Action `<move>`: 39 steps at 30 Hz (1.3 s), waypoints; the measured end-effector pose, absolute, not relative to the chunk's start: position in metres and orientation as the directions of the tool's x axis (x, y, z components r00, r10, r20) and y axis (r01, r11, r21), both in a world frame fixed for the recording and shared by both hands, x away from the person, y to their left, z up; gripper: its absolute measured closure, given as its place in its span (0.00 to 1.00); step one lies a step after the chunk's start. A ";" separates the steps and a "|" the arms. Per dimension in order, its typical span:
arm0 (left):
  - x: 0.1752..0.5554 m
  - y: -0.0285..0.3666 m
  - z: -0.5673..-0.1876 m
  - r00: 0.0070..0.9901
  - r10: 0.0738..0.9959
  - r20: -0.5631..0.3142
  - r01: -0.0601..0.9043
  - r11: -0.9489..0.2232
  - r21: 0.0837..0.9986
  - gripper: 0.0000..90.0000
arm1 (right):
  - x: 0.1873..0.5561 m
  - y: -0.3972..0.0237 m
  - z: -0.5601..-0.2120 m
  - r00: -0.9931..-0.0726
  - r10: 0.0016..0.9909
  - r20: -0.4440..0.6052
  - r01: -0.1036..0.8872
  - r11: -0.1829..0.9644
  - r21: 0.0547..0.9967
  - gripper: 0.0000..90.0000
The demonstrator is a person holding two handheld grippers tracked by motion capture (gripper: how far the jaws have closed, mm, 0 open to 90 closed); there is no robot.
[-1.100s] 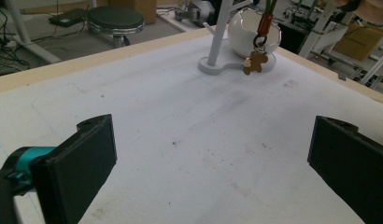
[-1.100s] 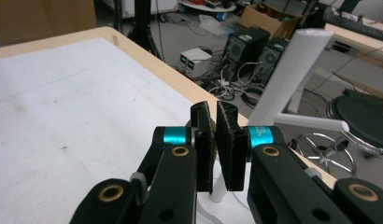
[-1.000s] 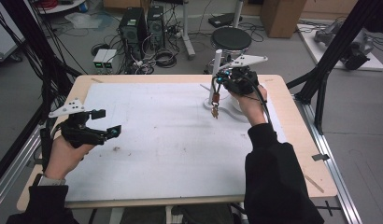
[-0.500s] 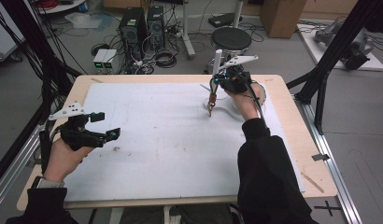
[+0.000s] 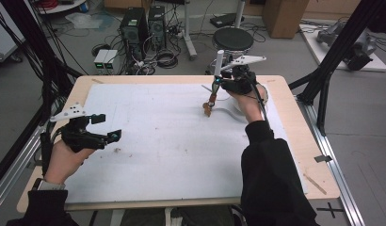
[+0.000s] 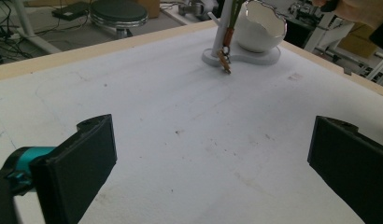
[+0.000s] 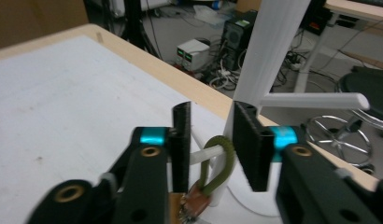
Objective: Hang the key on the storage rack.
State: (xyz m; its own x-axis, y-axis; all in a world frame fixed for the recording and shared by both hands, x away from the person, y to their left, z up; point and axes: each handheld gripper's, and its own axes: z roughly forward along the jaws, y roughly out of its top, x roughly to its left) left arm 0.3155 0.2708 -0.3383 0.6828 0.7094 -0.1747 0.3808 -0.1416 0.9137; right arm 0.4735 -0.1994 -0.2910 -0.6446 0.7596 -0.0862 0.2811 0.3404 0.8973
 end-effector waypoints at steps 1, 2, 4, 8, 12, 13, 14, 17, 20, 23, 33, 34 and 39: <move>0.316 0.271 -0.338 0.683 0.710 -0.174 0.380 -0.142 0.914 0.02 | 0.472 -0.201 -0.290 -0.640 0.764 -0.080 0.282 0.330 0.901 0.50; 0.316 0.271 -0.338 0.683 0.710 -0.174 0.380 -0.142 0.914 0.02 | 0.471 -0.202 -0.289 -0.642 0.764 -0.068 0.282 0.318 0.905 0.43; 0.316 0.272 -0.338 0.681 0.712 -0.173 0.379 -0.140 0.915 0.02 | 0.470 -0.204 -0.287 -0.640 0.766 -0.063 0.281 0.310 0.908 0.36; 0.316 0.273 -0.337 0.679 0.713 -0.175 0.376 -0.132 0.917 0.02 | 0.462 -0.209 -0.282 -0.624 0.781 -0.012 0.315 0.266 0.911 0.12; 0.316 0.271 -0.334 0.685 0.710 -0.166 0.366 -0.138 0.920 0.02 | 0.445 -0.213 -0.280 -0.648 0.760 -0.049 0.303 0.316 0.899 0.12; 0.316 0.270 -0.334 0.686 0.709 -0.166 0.362 -0.135 0.922 0.02 | 0.442 -0.215 -0.280 -0.654 0.755 -0.038 0.317 0.320 0.893 0.12; 0.317 0.270 -0.333 0.686 0.709 -0.164 0.362 -0.137 0.922 0.02 | 0.438 -0.216 -0.279 -0.661 0.750 -0.018 0.333 0.315 0.889 0.12; 0.318 0.269 -0.332 0.689 0.707 -0.163 0.357 -0.134 0.925 0.02 | 0.423 -0.224 -0.276 -0.678 0.735 0.004 0.335 0.305 0.891 0.12; 0.320 0.269 -0.332 0.686 0.708 -0.166 0.357 -0.130 0.925 0.02 | 0.406 -0.233 -0.274 -0.685 0.728 -0.003 0.327 0.312 0.892 0.12; 0.320 0.269 -0.332 0.683 0.712 -0.166 0.361 -0.131 0.923 0.02 | 0.394 -0.240 -0.275 -0.693 0.721 -0.003 0.323 0.315 0.892 0.12; 0.322 0.268 -0.331 0.677 0.717 -0.165 0.358 -0.125 0.925 0.02 | 0.360 -0.265 -0.281 -0.761 0.637 0.122 0.376 0.280 0.883 0.12; 0.322 0.267 -0.331 0.676 0.718 -0.166 0.359 -0.125 0.925 0.02 | 0.358 -0.265 -0.281 -0.765 0.631 0.131 0.386 0.287 0.876 0.12; 0.321 0.268 -0.330 0.676 0.718 -0.165 0.353 -0.120 0.928 0.02 | 0.355 -0.273 -0.282 -0.749 0.648 0.139 0.401 0.277 0.873 0.12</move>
